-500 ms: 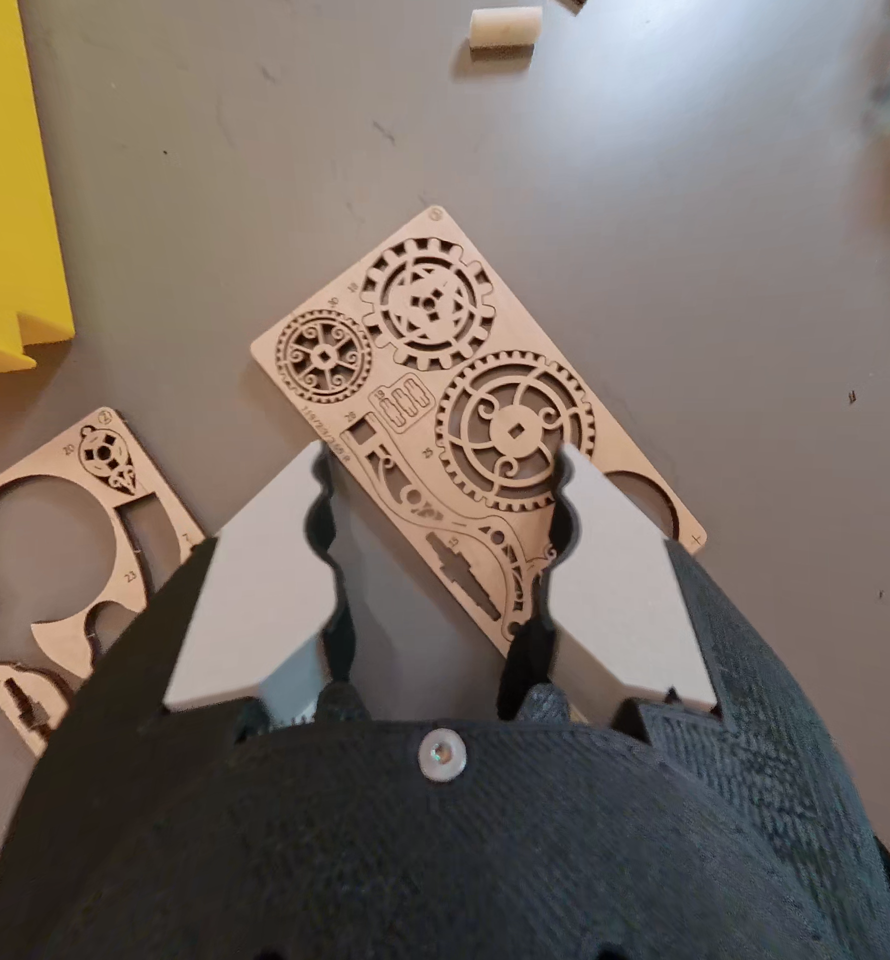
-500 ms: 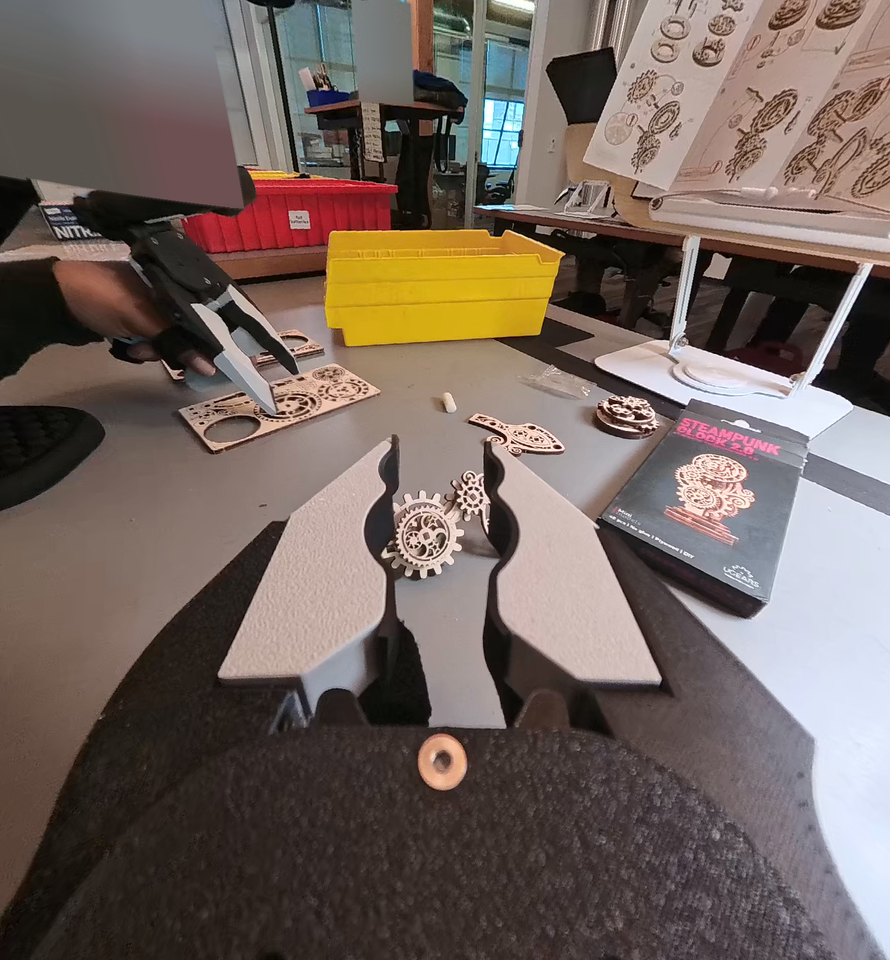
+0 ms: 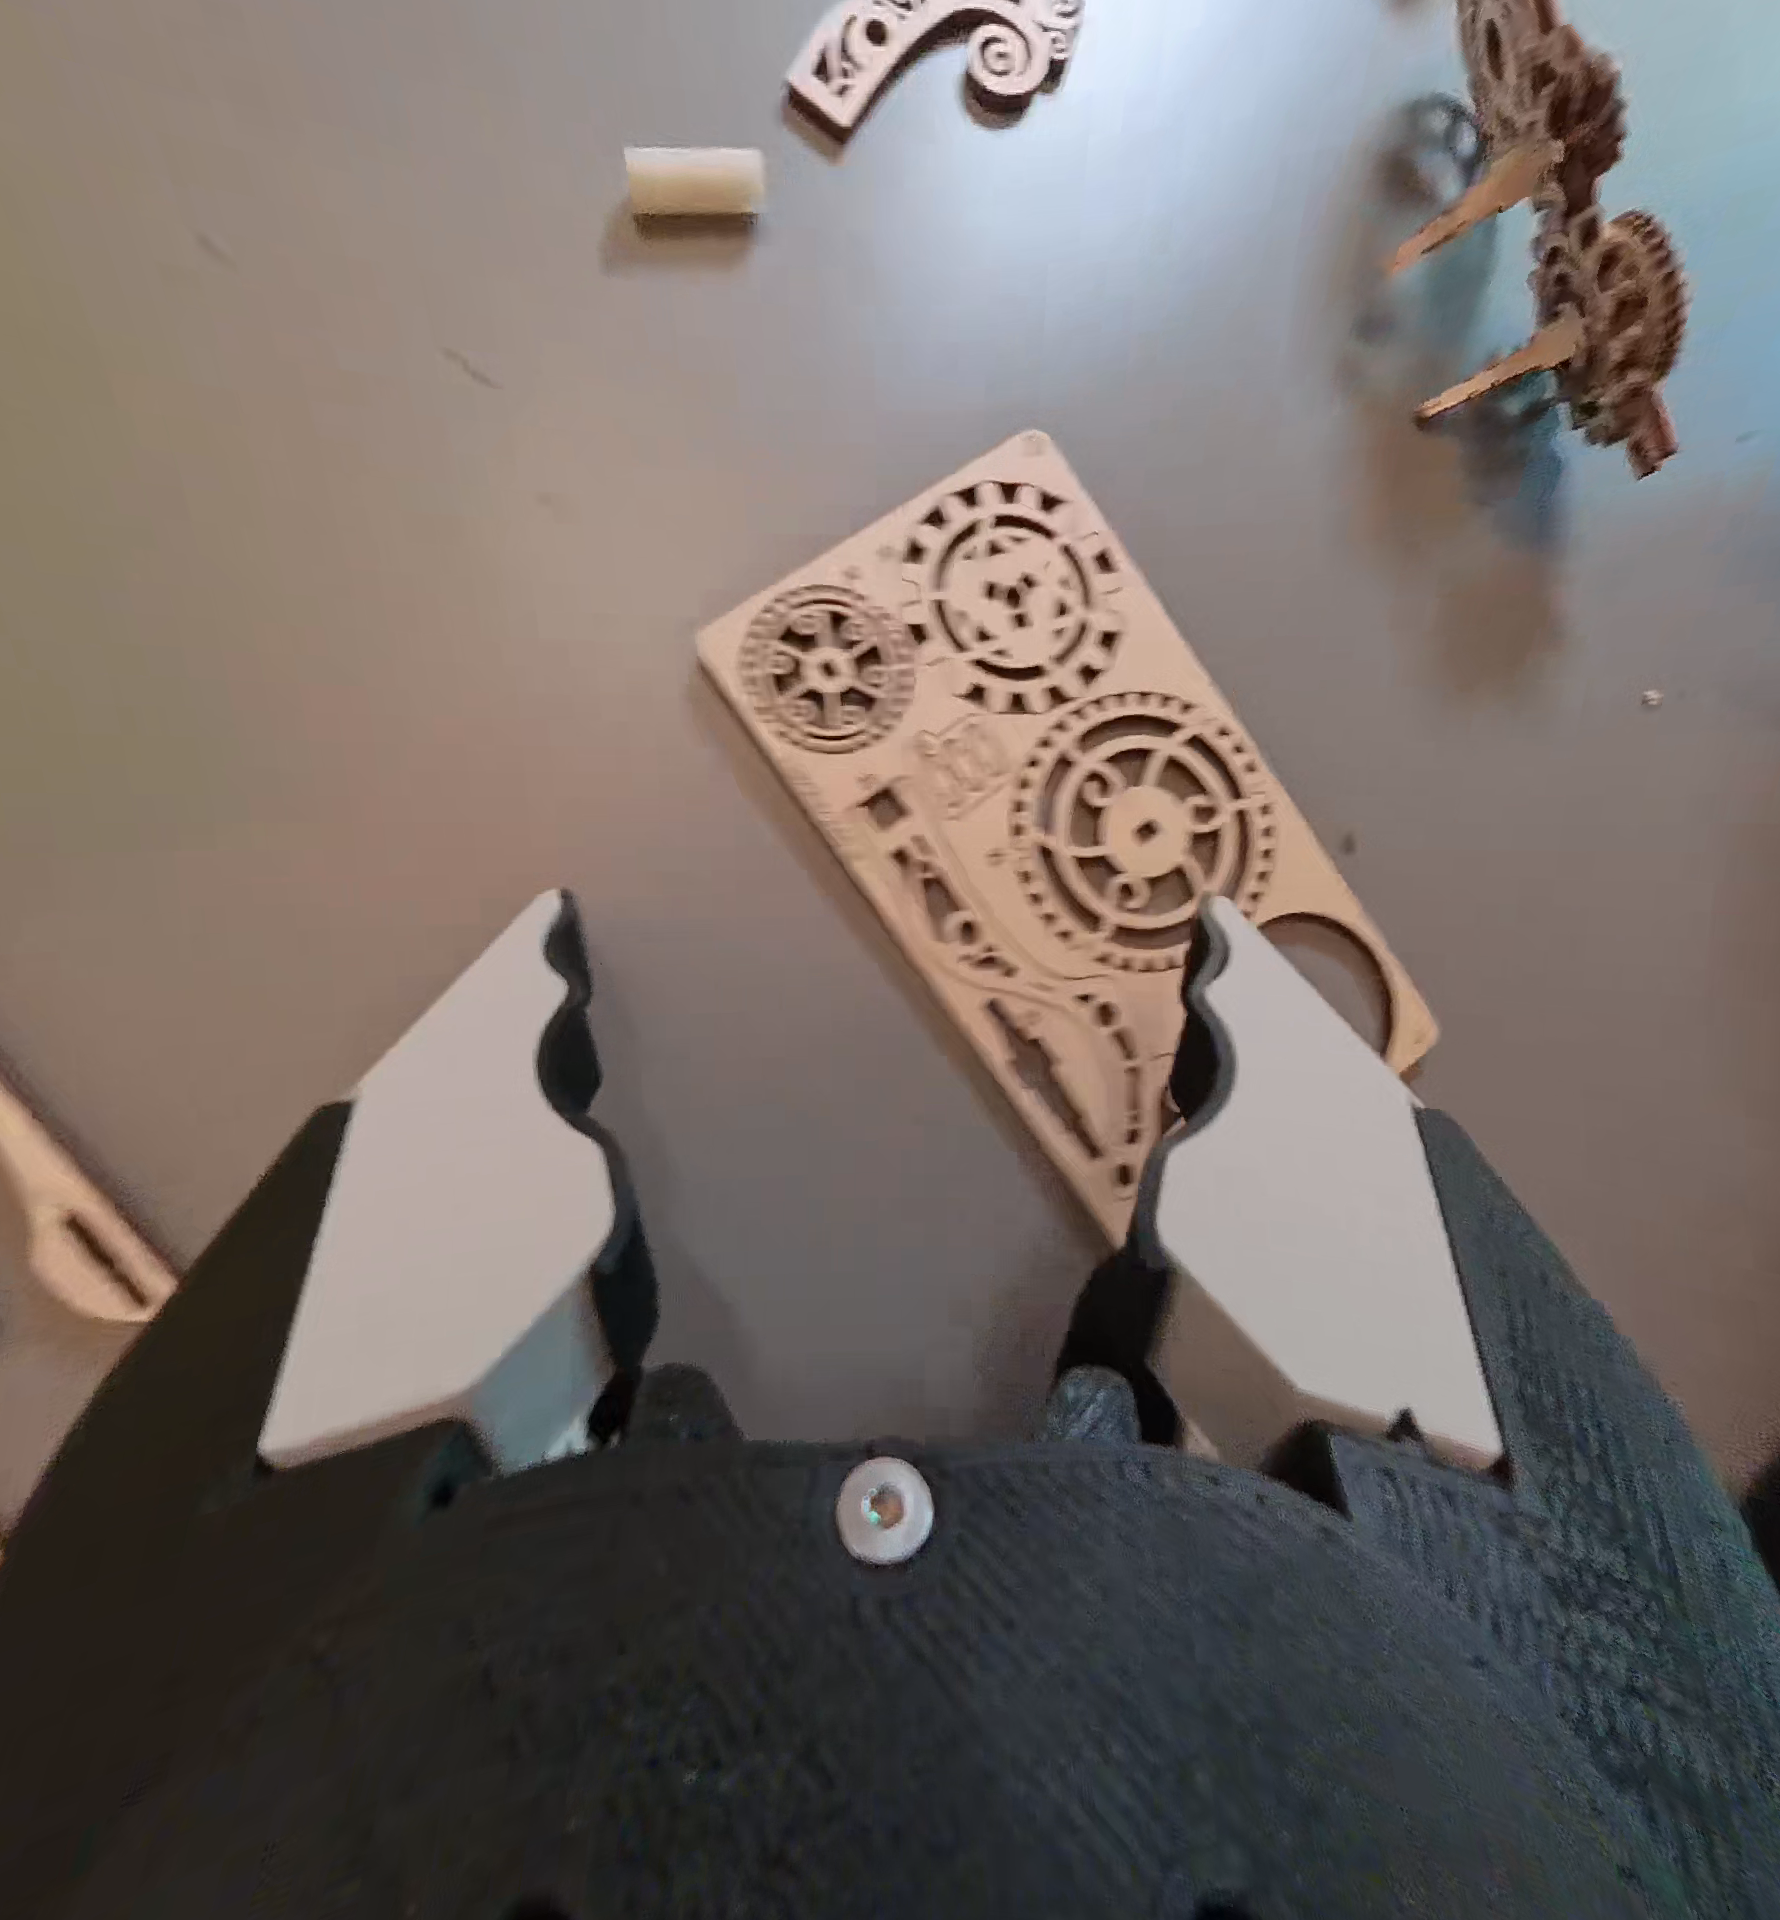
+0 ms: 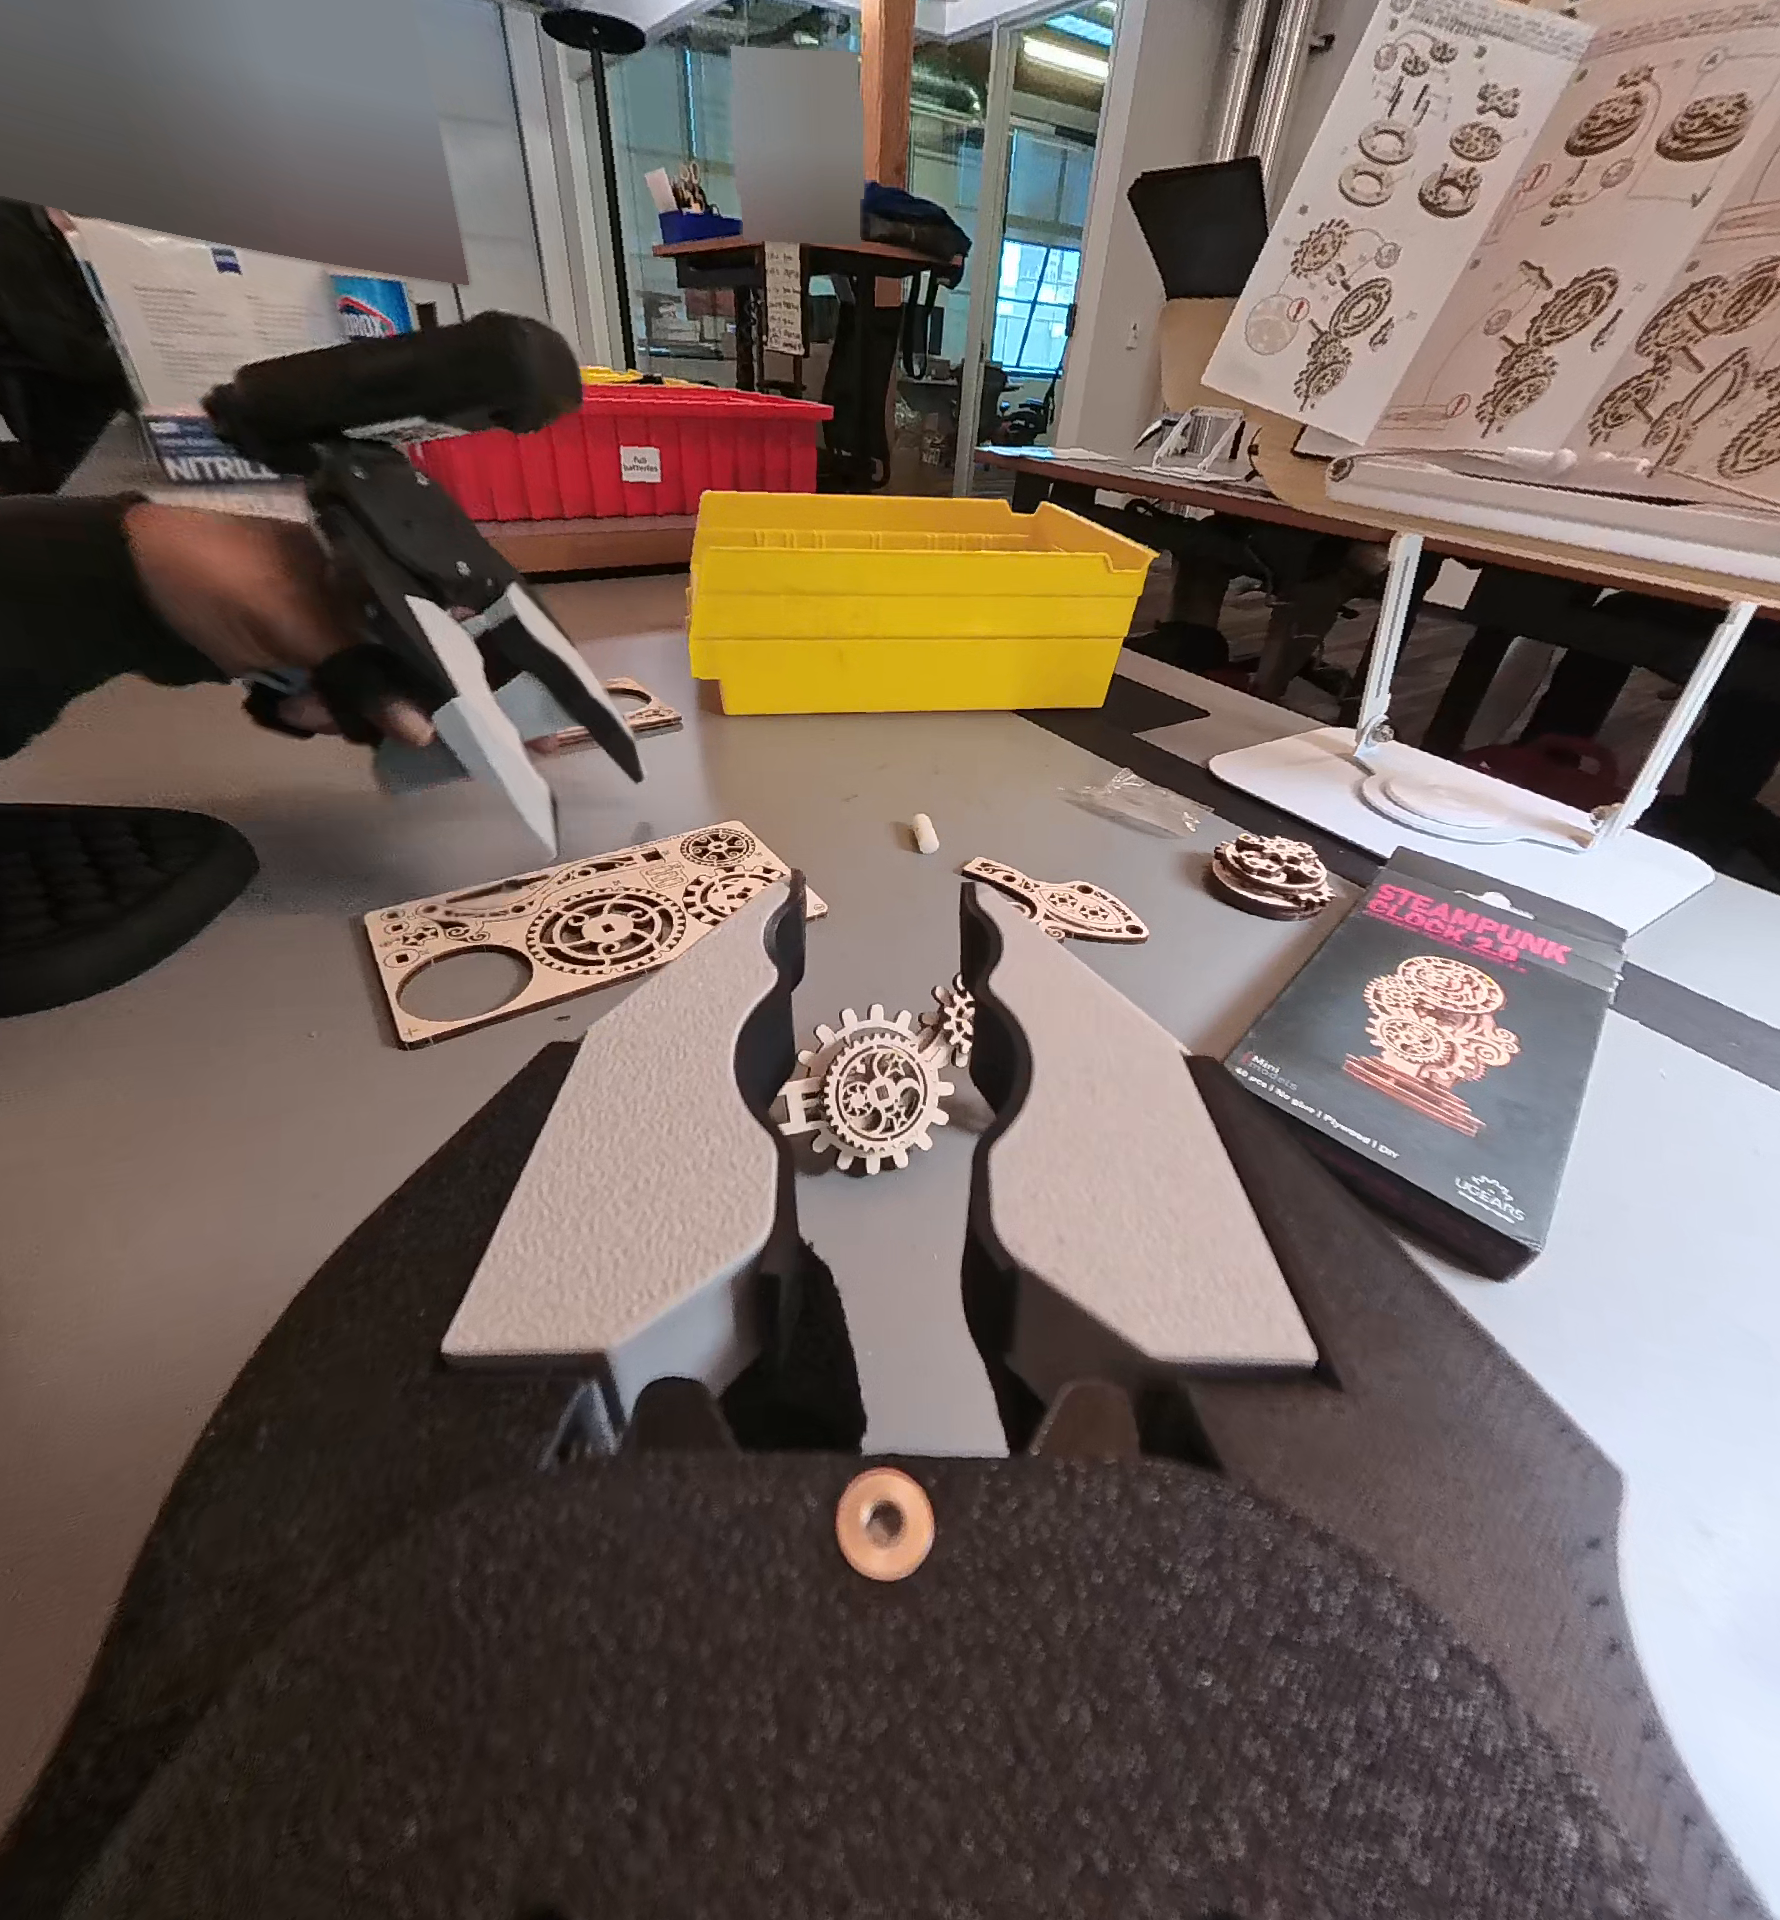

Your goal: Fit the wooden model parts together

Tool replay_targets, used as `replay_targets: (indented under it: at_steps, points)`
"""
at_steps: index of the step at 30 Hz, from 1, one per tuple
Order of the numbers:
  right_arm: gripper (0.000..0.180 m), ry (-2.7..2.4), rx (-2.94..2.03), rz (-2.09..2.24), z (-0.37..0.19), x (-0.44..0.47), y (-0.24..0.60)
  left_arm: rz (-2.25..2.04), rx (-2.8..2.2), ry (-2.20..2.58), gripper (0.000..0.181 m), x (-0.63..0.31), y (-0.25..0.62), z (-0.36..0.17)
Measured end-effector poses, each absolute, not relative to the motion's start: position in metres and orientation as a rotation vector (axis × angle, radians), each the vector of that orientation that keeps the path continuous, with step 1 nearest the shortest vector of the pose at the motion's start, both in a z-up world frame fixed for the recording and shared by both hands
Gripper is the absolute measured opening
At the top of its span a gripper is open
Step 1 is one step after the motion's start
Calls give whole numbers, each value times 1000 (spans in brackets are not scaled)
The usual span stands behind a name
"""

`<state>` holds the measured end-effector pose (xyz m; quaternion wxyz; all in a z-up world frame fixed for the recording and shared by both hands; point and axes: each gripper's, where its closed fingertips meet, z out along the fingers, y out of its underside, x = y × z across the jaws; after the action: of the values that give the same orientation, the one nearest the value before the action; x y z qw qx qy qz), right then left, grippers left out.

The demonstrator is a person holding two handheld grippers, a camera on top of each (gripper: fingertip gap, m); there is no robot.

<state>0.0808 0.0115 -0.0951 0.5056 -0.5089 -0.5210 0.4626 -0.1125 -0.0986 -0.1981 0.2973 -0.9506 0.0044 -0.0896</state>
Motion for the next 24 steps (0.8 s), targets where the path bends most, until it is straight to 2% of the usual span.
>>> replay_targets:
  at_steps: [2,8,9,11,18,24]
  points:
    - [27,-1254,-1230,1114,-95,81,12,-229,-2513,-41,125,-88,-100,-203]
    - [25,-1260,-1235,1098,-96,81,11,17,-2516,-92,135,-68,-103,-222]
    - [25,-1260,-1237,1110,-96,81,10,17,-2515,-95,130,-69,-104,-221]
    - [25,-1261,-1237,1128,-95,81,7,6,-2512,-64,100,-72,-107,-216]
    - [23,-1272,-1196,1117,-90,82,0,5,-2527,12,99,-93,-114,-215]
    - [25,-1359,-1230,1185,-104,69,-24,22,-2368,46,98,-104,-109,-187]
